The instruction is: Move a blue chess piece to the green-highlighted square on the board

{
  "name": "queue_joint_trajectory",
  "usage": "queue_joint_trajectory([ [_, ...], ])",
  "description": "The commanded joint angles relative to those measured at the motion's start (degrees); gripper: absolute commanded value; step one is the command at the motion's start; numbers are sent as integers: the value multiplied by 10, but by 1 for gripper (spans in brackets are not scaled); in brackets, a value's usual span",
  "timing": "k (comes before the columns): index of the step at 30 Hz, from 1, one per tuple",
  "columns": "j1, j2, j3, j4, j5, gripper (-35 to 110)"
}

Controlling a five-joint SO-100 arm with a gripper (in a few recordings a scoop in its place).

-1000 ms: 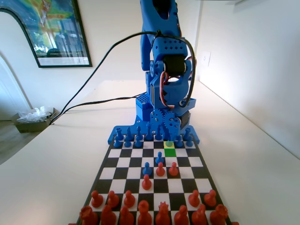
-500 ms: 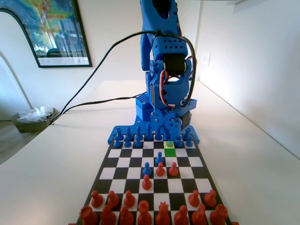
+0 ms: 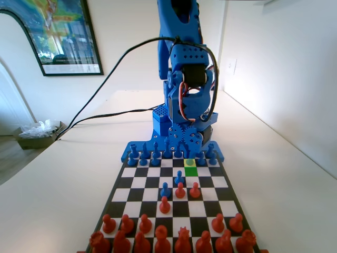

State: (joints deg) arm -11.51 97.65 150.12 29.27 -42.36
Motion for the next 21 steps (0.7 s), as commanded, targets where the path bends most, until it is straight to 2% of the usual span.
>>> queue_joint_trajectory([
  [1, -6, 8, -18, 14, -3, 1],
  [11, -4, 40, -148, 152, 30, 1],
  [15, -8, 40, -156, 154, 33, 1],
  [21, 0, 11, -107, 94, 17, 1],
])
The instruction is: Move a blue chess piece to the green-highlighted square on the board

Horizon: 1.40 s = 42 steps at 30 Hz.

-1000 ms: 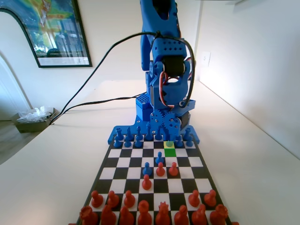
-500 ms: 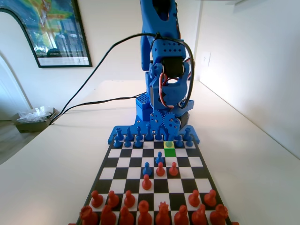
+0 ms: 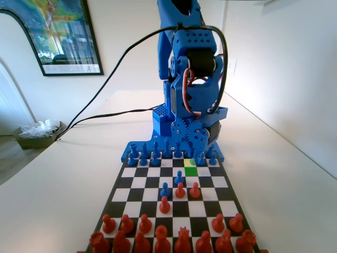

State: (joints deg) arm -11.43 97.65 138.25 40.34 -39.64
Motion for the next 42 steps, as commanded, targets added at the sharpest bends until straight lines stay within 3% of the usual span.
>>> queue_joint_trajectory([
  [1, 1, 7, 15, -24, -12, 1],
  [42, 29, -43, -18, -56, -27, 2],
])
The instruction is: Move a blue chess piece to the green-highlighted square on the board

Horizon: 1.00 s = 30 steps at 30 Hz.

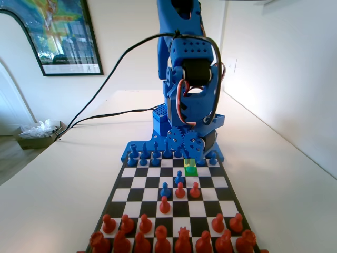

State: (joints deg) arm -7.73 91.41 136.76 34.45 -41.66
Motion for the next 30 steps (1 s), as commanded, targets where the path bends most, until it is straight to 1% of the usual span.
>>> queue_joint_trajectory([
  [1, -9, 19, -3, 3, -7, 2],
  [30, -24, 7, 26, -28, -4, 3],
])
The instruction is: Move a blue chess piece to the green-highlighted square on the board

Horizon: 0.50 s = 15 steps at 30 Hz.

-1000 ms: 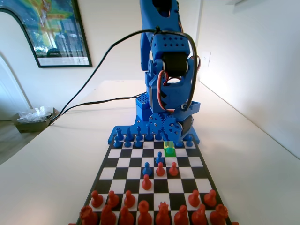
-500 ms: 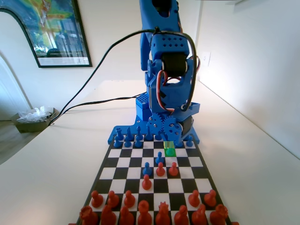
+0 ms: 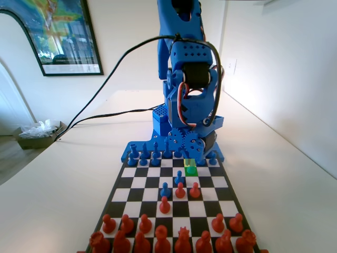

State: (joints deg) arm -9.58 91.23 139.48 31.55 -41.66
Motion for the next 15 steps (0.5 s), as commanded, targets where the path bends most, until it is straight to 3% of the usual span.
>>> queue_joint_trajectory([
  [1, -4, 9, -1, 1, -4, 3],
  [15, -5, 6, 3, -3, -10, 6],
])
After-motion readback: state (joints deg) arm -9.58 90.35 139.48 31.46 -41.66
